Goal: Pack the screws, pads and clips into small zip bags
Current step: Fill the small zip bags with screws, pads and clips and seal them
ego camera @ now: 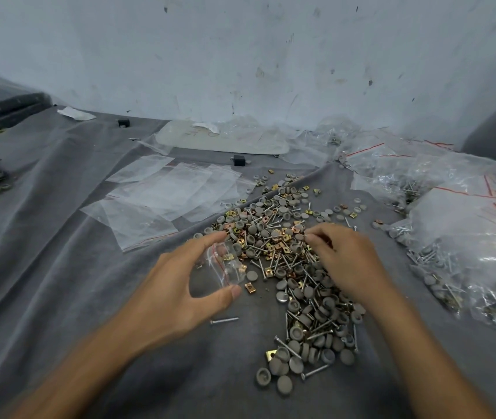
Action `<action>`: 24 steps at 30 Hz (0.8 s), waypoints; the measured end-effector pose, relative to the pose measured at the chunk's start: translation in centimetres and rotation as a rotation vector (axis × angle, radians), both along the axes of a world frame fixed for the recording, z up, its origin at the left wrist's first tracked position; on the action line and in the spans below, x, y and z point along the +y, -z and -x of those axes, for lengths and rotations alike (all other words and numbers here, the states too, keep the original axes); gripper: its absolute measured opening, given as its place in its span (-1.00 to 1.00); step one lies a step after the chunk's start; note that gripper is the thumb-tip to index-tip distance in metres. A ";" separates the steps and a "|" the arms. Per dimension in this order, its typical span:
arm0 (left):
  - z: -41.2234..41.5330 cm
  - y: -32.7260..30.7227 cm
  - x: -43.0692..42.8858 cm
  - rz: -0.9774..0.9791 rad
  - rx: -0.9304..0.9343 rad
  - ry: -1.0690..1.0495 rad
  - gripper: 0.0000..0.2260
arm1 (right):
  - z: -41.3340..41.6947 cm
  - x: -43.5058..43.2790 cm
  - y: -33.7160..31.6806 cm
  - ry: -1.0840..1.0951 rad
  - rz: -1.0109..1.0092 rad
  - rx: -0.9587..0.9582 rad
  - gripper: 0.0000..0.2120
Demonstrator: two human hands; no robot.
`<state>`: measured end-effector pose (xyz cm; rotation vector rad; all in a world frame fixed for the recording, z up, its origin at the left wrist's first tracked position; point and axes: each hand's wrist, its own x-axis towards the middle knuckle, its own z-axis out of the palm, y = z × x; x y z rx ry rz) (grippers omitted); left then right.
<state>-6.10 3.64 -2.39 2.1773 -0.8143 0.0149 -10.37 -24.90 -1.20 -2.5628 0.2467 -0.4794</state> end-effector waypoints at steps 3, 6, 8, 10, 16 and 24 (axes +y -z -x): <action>0.1 -0.1 -0.1 -0.005 -0.006 0.001 -0.24 | 0.3 -0.6 -0.5 -0.038 -0.268 -0.044 -0.86; 0.3 -0.1 -0.3 -0.023 -0.012 -0.004 -0.22 | 0.5 0.7 -1.2 -0.199 -0.681 -0.056 -0.85; 0.3 0.0 -0.3 -0.029 -0.010 -0.002 -0.21 | 0.6 1.8 -1.4 -0.354 -0.927 -0.044 -0.87; 0.3 0.0 -0.3 -0.019 -0.009 0.003 -0.22 | 0.8 2.9 -1.4 -0.480 -1.040 -0.039 -0.85; 0.2 -0.1 -0.3 -0.013 -0.019 -0.004 -0.22 | 1.2 5.0 -1.4 -0.567 -0.965 -0.120 -0.84; 0.2 -0.2 -0.4 0.000 -0.038 -0.015 -0.25 | 1.6 6.9 -0.6 -0.347 -0.032 -0.576 -0.80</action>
